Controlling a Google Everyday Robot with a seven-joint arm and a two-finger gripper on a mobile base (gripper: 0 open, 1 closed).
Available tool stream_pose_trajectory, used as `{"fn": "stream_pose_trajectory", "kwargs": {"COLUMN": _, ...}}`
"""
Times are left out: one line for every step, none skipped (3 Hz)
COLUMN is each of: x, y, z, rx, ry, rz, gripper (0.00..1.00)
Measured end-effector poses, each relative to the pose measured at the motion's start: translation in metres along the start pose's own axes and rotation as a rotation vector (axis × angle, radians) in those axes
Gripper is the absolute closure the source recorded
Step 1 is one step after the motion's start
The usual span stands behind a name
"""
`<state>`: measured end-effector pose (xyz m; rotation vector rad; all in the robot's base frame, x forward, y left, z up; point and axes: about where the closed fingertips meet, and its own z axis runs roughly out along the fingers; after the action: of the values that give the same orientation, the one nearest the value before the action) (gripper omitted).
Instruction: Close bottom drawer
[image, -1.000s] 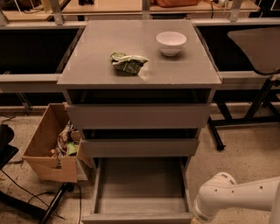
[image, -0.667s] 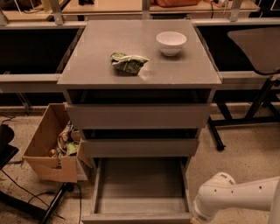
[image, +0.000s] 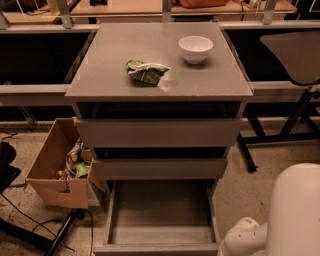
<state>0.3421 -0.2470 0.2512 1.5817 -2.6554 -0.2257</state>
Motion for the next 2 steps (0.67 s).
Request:
{"fn": "stream_pose_trajectory", "kwargs": {"x": 0.004, "y": -0.021, "z": 0.061, "rx": 0.037, "ry": -0.044, "rz": 0.053, "gripper": 1.0}}
{"fn": "stream_pose_trajectory", "kwargs": {"x": -0.005, "y": -0.051, "z": 0.095, "rx": 0.096, "ry": -0.103, "rz": 0.061, "gripper": 1.0}}
